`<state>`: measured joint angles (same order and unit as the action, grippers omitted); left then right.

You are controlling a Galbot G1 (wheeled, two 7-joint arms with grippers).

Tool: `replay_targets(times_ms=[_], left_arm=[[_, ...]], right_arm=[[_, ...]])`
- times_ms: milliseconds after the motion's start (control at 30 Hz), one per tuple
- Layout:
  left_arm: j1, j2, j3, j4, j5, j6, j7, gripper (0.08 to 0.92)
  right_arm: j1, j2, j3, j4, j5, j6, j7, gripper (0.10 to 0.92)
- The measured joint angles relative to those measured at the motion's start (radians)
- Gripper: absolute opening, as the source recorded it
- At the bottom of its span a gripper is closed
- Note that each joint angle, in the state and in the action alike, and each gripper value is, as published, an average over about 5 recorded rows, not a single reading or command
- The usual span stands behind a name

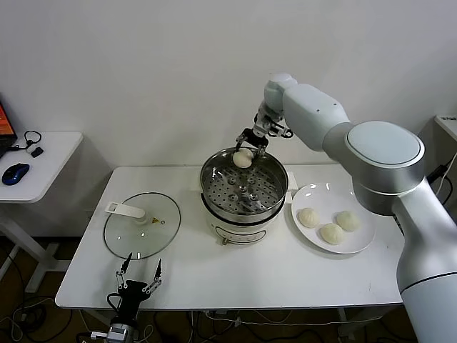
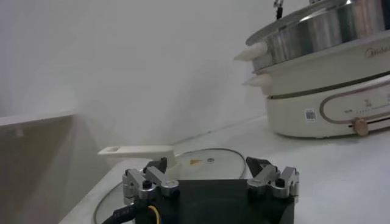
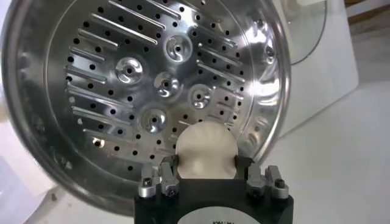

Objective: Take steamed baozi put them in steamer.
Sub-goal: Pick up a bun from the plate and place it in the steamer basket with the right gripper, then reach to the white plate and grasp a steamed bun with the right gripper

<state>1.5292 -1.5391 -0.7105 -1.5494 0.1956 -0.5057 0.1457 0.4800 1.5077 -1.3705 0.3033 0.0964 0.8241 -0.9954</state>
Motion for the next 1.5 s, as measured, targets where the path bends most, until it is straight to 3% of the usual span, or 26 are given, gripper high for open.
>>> replay_targets(times_ms=[333,633,967,1500], left_arm=[[-0.003,-0.005,0.001,0.0,0.001,0.002,0.0,0.823],[-0.001,-0.005,0.0,-0.005,0.001,0.004,0.002,0.823],[0.001,-0.005,0.001,-0.009,0.005,0.007,0.003,0.823],[0.005,-0.005,0.007,-0.014,0.007,0.009,0.005,0.823]], right_arm=[[-0.023,0.032,0.033,-0.042,-0.011,0.0,-0.004,0.642],[-0.019,0.033,0.038,-0.05,-0.016,0.0,-0.012,0.806],[0.016,0.009,0.023,-0.027,0.008,0.0,-0.018,0.823],[0.161,-0.164,-0.229,0.187,0.317,0.0,-0.052,0.823]])
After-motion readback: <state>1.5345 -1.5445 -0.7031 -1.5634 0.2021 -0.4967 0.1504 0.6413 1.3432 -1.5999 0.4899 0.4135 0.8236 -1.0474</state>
